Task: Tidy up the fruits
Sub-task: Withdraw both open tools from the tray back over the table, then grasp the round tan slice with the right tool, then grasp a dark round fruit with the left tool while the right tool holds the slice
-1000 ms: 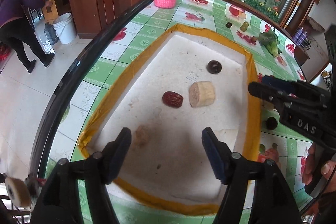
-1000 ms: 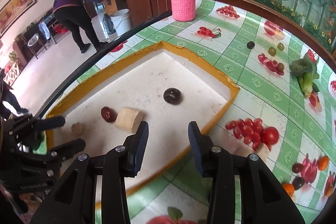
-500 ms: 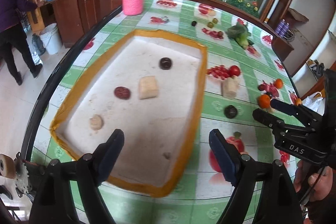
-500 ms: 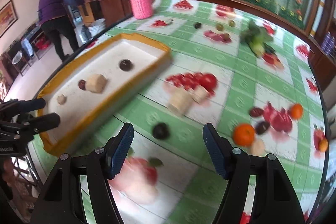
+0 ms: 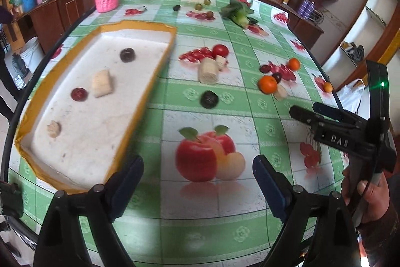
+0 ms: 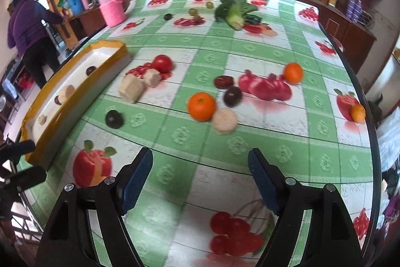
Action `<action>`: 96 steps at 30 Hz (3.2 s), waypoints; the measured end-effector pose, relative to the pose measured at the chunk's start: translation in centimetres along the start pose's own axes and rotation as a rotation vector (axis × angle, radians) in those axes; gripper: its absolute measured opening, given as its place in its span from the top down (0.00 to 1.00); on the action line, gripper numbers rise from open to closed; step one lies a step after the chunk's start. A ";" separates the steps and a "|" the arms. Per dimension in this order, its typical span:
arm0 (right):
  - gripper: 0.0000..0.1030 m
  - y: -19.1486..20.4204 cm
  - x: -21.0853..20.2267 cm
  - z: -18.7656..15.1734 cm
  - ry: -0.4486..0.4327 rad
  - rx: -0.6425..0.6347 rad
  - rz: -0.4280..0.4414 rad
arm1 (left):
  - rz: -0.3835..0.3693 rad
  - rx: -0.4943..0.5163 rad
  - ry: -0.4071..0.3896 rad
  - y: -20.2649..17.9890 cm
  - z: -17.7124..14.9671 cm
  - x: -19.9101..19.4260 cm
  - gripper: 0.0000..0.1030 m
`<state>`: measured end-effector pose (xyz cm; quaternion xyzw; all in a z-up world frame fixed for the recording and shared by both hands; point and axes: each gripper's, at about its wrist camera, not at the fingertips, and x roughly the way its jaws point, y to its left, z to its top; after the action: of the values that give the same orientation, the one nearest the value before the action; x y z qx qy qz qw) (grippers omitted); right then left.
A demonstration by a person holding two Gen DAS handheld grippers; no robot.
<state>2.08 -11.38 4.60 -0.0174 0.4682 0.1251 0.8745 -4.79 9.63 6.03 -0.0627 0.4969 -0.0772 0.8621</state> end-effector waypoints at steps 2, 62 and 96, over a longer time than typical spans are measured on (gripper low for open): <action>0.24 -1.2 0.2 -0.1 -0.003 0.027 -0.002 | -0.002 0.017 0.016 -0.7 -0.2 0.5 0.12; 0.73 -5.6 -0.2 -0.4 -0.043 0.087 0.072 | -0.076 0.064 0.012 -4.2 3.1 5.5 0.76; 0.74 17.7 2.6 4.9 0.008 -0.253 0.305 | 0.032 -0.237 -0.115 13.2 -0.3 -2.1 0.76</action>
<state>3.27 6.96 6.77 -0.0566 0.4497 0.3137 0.8344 -5.17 22.97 5.25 -0.1603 0.4532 -0.0003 0.8769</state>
